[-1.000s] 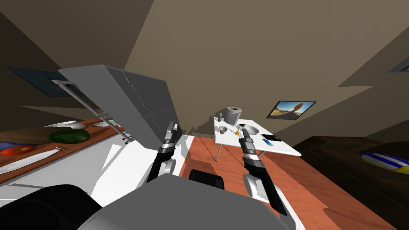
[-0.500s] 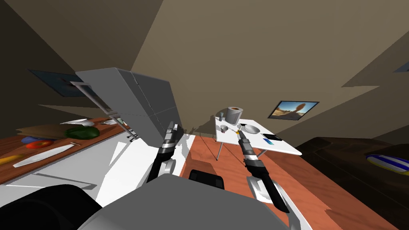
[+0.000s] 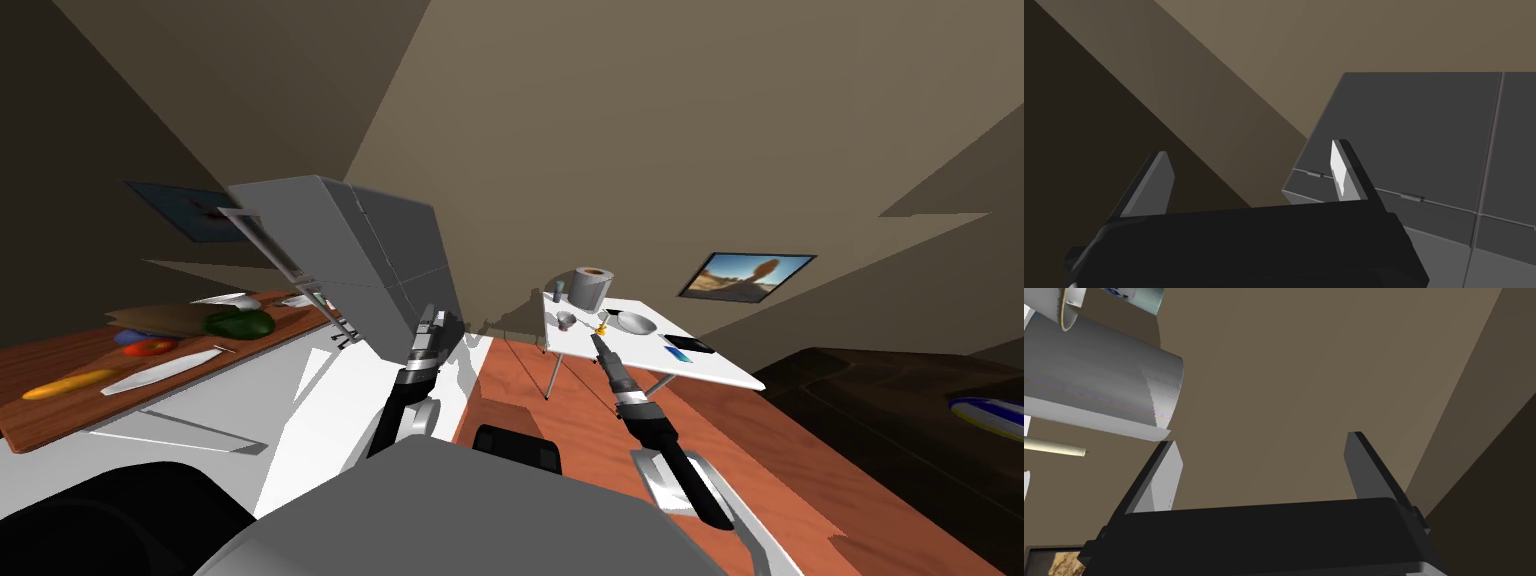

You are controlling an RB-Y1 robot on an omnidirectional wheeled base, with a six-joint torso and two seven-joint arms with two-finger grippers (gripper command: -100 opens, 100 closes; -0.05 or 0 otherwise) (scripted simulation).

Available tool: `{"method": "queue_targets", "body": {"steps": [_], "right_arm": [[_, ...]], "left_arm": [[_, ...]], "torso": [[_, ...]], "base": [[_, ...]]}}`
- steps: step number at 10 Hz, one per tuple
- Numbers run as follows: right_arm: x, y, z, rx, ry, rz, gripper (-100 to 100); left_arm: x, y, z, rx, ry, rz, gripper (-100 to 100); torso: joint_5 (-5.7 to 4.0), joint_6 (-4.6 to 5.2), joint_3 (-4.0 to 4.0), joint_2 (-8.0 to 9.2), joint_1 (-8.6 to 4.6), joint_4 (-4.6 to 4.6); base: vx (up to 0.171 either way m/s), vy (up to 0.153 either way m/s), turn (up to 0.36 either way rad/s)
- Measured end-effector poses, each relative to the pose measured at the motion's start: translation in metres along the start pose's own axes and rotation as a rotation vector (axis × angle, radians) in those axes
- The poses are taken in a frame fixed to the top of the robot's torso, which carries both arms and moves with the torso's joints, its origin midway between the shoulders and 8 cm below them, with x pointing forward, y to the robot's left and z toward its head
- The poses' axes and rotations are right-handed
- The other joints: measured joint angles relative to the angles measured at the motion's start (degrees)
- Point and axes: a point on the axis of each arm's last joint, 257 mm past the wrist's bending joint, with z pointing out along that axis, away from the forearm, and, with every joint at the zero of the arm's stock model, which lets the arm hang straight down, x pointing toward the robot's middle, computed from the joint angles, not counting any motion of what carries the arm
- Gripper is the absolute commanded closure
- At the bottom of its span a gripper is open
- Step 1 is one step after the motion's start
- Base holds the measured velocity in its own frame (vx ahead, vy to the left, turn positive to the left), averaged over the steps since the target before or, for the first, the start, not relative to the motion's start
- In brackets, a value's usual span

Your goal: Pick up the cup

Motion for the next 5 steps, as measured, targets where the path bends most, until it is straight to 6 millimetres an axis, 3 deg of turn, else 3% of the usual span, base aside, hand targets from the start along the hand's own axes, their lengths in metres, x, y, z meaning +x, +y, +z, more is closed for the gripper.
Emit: {"method": "queue_targets", "body": {"steps": [5], "right_arm": [[0.003,-0.041,-0.011,0.056,0.130,-0.173,-100]], "left_arm": [[0.000,0.000,0.000,0.000,0.000,0.000,0]], "torso": [[0.01,0.01,-0.03,-0.07,0.00,-0.01]], "base": [[-0.045,0.046,0.064]]}}
